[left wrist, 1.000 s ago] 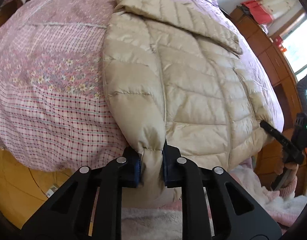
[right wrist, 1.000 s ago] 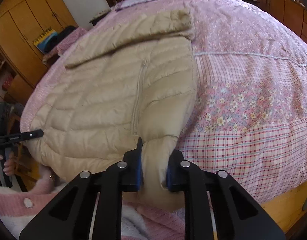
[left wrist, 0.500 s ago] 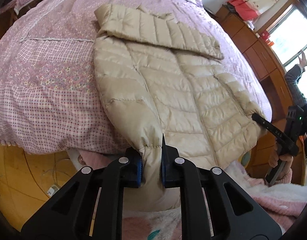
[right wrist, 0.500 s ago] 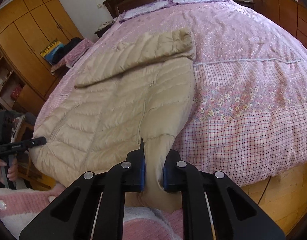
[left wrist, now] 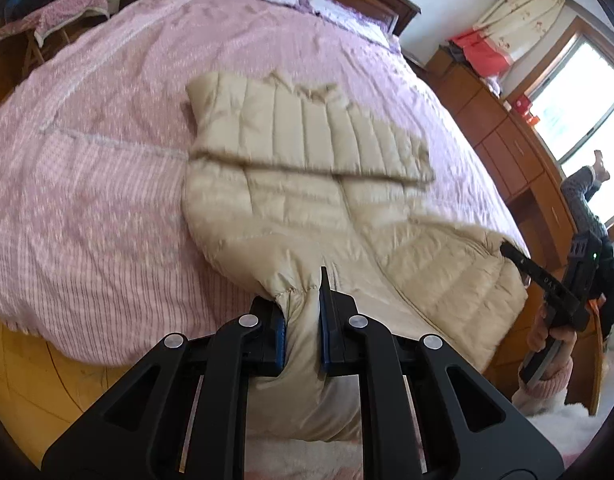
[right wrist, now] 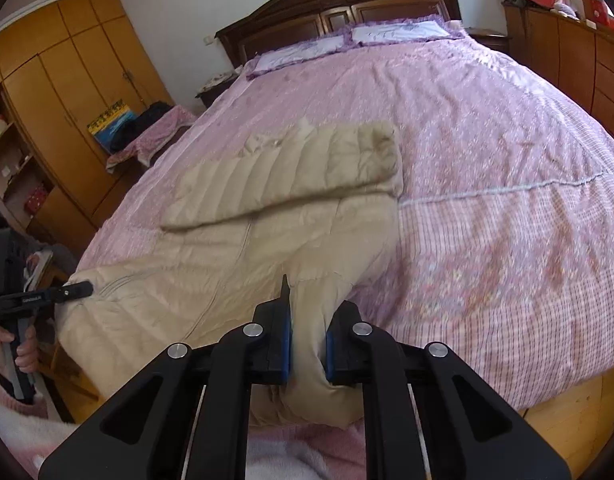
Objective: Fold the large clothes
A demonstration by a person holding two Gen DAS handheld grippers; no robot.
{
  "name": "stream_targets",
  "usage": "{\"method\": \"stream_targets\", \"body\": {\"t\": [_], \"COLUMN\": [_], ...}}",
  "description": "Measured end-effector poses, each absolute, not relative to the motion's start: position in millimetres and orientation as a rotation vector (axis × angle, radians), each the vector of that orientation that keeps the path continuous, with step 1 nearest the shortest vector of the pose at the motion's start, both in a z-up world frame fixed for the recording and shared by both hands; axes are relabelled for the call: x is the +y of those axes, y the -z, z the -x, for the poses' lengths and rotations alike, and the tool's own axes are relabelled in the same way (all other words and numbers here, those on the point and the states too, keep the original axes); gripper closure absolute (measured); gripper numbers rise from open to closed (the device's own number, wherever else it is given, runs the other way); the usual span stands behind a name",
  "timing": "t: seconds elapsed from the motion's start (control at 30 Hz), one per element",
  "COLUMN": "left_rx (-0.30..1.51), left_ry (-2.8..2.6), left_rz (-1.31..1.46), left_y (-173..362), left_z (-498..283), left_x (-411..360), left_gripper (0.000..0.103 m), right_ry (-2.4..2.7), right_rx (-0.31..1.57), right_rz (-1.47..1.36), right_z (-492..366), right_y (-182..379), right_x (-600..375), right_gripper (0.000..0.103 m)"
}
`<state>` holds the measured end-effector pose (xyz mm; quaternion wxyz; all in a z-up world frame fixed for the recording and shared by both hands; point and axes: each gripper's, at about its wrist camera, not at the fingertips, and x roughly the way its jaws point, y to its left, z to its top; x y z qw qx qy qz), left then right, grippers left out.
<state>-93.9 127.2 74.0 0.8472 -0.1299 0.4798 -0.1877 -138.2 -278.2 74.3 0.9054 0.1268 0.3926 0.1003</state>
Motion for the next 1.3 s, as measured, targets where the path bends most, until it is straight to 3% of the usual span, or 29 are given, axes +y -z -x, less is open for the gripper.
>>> {"method": "stream_targets", "body": {"t": [0.53,0.97,1.3], "left_rx": [0.872,0.946,1.032], "left_ry": [0.263,0.147,0.114], "left_rz": [0.202,0.181,0.158], "left_y": [-98,-36,17], "left_z": [-32,-121,-161], "left_x": [108,90,84], "left_gripper": [0.091,0.090,0.087], "right_ry": [-0.101,-0.023,0.012], "right_rx": [0.699,0.792,0.887], "right_rz": [-0.244,-0.183,-0.121], "right_z": [35,-53,-94], "right_y": [-96,-43,14], "right_x": [-282,-279,-271], "right_gripper": [0.090,0.089,0.081]}}
